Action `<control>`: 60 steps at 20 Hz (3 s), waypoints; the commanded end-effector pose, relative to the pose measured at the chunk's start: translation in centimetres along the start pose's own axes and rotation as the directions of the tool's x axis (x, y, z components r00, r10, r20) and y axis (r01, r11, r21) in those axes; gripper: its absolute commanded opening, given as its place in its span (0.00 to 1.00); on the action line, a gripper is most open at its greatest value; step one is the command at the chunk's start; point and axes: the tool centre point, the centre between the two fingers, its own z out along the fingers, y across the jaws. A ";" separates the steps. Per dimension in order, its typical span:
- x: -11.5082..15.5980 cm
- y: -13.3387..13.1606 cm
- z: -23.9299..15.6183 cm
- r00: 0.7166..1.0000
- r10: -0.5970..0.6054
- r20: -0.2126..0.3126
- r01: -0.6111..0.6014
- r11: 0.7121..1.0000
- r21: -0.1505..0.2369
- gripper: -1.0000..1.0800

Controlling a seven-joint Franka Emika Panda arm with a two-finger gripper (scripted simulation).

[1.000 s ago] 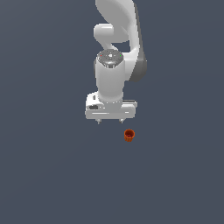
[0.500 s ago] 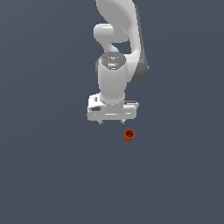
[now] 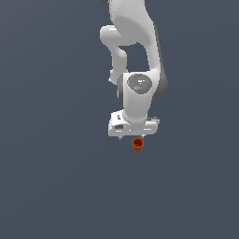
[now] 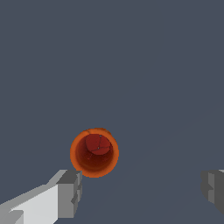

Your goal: Pick up the object and move it to a goal position.

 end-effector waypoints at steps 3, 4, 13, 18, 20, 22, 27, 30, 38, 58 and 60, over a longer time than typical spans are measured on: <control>0.0 -2.7 2.4 1.000 -0.005 0.010 0.005 1.000 0.005 0.96; 0.0 -3.1 2.8 1.000 -0.006 0.011 0.006 1.000 0.006 0.96; -0.1 -3.9 3.8 1.000 -0.009 0.015 0.008 1.000 0.007 0.96; -0.2 -4.0 5.9 1.000 -0.009 0.015 0.008 1.000 0.007 0.96; -0.3 -4.0 7.1 1.000 -0.008 0.015 0.008 1.000 0.007 0.96; -0.3 -4.1 7.9 1.000 -0.008 0.015 0.008 1.000 0.007 0.96; -0.2 -4.1 8.6 1.000 -0.007 0.015 0.007 1.000 0.007 0.96; -0.2 -4.1 8.6 1.000 -0.007 0.015 0.007 1.000 0.007 0.00; -0.2 -4.1 8.5 1.000 -0.008 0.014 0.007 1.000 0.007 0.00; 4.2 -6.2 -1.7 1.000 -0.008 0.014 0.008 1.000 0.008 0.00; 5.0 -6.5 -3.5 1.000 -0.008 0.014 0.008 1.000 0.008 0.00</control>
